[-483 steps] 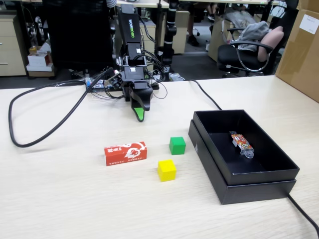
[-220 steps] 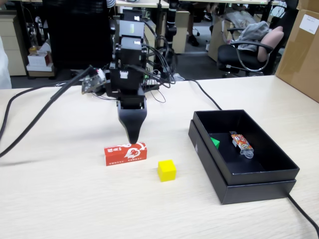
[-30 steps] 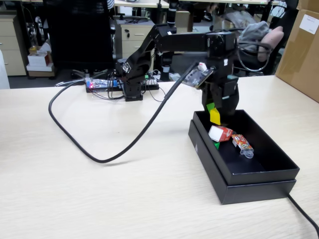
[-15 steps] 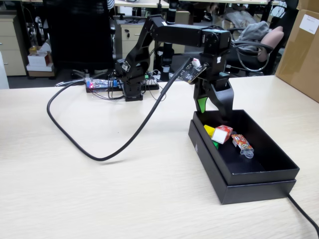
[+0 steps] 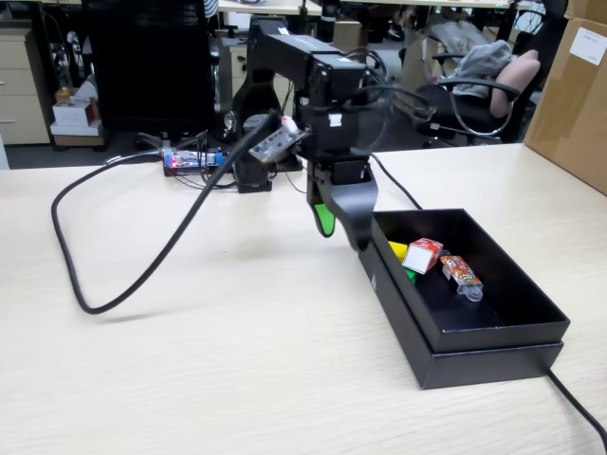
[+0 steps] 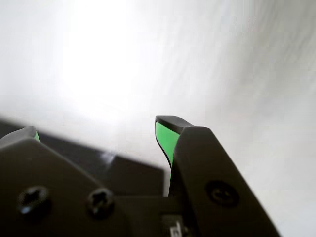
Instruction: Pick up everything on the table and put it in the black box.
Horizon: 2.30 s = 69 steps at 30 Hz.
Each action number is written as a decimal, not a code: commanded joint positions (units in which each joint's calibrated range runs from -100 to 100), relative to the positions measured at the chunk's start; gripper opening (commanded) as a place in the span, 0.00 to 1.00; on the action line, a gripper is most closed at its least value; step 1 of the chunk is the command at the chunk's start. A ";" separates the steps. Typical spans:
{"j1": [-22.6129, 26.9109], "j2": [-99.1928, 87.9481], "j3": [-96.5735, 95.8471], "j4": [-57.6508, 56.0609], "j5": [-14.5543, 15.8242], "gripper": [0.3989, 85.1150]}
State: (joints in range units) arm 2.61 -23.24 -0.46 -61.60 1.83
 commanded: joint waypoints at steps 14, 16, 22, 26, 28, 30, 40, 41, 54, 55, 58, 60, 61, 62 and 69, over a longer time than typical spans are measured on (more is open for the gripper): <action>-3.81 -47.96 -51.76 34.42 -5.08 0.54; -4.35 -50.71 -56.12 38.66 -5.08 0.54; -4.49 -57.82 -67.45 47.21 -4.25 0.54; -3.08 -60.92 -71.17 47.73 -1.17 0.54; -2.49 -61.50 -72.07 47.73 -0.05 0.54; -2.25 -61.96 -72.71 47.82 0.59 0.54; -1.95 -64.82 -85.04 59.31 0.93 0.54; -2.00 -64.82 -85.40 59.31 0.93 0.54; -1.86 -65.17 -91.38 64.32 0.54 0.54; -1.86 -65.17 -91.47 64.40 0.54 0.54; -1.90 -65.28 -91.75 64.58 0.59 0.57; -2.10 -65.74 -92.65 65.44 0.59 0.57; -2.15 -66.32 -93.11 65.79 0.59 0.57; -2.20 -67.00 -93.56 66.13 0.59 0.57; -2.25 -69.64 -94.92 66.30 0.59 0.57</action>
State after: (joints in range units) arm 0.37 -93.03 -94.16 5.59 2.52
